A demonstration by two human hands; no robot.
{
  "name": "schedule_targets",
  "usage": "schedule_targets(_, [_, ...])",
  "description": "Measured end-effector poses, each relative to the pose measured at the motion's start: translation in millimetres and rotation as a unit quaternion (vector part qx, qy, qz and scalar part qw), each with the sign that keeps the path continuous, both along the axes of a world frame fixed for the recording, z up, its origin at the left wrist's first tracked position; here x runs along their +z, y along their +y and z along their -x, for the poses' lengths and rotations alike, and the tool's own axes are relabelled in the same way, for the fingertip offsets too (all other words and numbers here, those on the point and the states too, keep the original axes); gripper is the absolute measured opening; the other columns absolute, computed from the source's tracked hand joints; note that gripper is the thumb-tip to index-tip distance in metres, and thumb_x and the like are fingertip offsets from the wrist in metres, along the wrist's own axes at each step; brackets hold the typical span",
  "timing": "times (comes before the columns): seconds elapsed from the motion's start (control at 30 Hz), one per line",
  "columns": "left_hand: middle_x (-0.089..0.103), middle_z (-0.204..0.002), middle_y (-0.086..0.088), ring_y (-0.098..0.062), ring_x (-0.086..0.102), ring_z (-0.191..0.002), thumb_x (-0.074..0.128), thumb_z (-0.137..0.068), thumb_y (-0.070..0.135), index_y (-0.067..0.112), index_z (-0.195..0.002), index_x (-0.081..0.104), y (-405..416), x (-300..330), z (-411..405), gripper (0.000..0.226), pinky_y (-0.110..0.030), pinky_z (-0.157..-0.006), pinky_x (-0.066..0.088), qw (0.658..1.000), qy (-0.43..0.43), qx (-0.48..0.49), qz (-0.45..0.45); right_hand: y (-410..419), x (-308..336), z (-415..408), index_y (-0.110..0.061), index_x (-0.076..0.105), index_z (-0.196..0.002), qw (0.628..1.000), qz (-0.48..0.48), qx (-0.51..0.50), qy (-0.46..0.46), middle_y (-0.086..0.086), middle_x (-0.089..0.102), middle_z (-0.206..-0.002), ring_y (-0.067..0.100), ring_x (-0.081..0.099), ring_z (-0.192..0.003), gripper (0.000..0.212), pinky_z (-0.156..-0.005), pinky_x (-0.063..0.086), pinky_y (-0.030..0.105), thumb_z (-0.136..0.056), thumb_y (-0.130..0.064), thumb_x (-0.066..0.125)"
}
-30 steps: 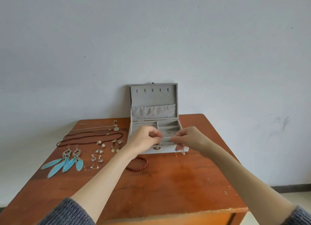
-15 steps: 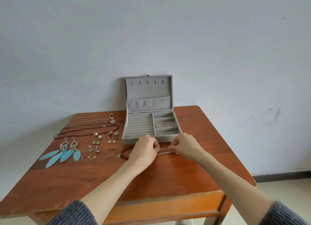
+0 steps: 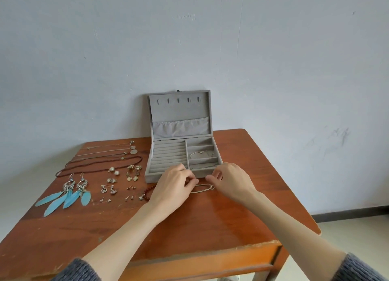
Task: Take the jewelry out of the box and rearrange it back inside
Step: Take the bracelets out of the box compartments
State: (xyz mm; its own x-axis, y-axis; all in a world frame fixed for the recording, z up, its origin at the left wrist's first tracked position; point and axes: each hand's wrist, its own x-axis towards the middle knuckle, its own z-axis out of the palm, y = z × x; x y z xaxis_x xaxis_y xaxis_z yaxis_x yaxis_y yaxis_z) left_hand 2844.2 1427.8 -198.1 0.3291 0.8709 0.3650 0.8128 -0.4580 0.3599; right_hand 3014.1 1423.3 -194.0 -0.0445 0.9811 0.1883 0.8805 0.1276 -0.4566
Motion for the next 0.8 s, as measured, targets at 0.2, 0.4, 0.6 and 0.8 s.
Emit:
schedule_targets(0.2, [0.060,-0.090,0.005,-0.008,0.054,-0.081,0.054,-0.091,0.025,0.016,-0.095,0.065,30.7,17.2,-1.7,0.015,-0.021,-0.073,0.042,0.999,-0.045,0.002,0.020,22.2,12.5,-17.9,-0.009,0.066,-0.086,0.997,-0.064,-0.035,0.033,0.004,0.063,-0.089,0.021,0.057,-0.080,0.028,-0.068,0.046,0.031,-0.092,-0.032,0.051])
schedule_targets(0.4, [0.060,-0.087,0.004,-0.006,0.053,-0.080,0.062,-0.087,0.019,0.009,-0.096,0.072,82.5,26.7,-10.6,0.017,-0.013,-0.072,0.037,0.988,-0.115,0.065,0.080,69.7,16.1,-21.4,-0.012,0.070,-0.095,0.995,-0.037,-0.046,0.079,0.006,0.061,-0.099,0.022,0.055,-0.097,0.020,-0.075,0.043,0.028,-0.089,-0.025,0.057])
schedule_targets(0.6, [0.072,-0.096,0.001,-0.025,0.054,-0.110,0.073,-0.076,0.034,0.026,-0.080,0.076,122.7,11.1,-16.9,0.009,-0.037,-0.098,0.041,0.985,-0.047,0.123,0.113,97.1,12.0,-8.4,-0.016,0.072,-0.101,0.999,-0.008,-0.042,0.011,0.007,0.052,-0.115,0.026,0.041,-0.113,0.022,-0.094,0.043,0.040,-0.088,-0.026,0.057])
schedule_targets(0.8, [0.070,-0.094,-0.005,-0.023,0.055,-0.105,0.079,-0.068,0.033,0.022,-0.076,0.076,134.4,6.0,-22.5,0.014,-0.040,-0.085,0.053,0.982,-0.012,0.117,0.147,110.8,4.7,-0.9,-0.019,0.073,-0.100,0.997,0.002,-0.079,0.000,0.005,0.053,-0.117,0.026,0.041,-0.115,0.020,-0.094,0.035,0.038,-0.086,-0.029,0.062])
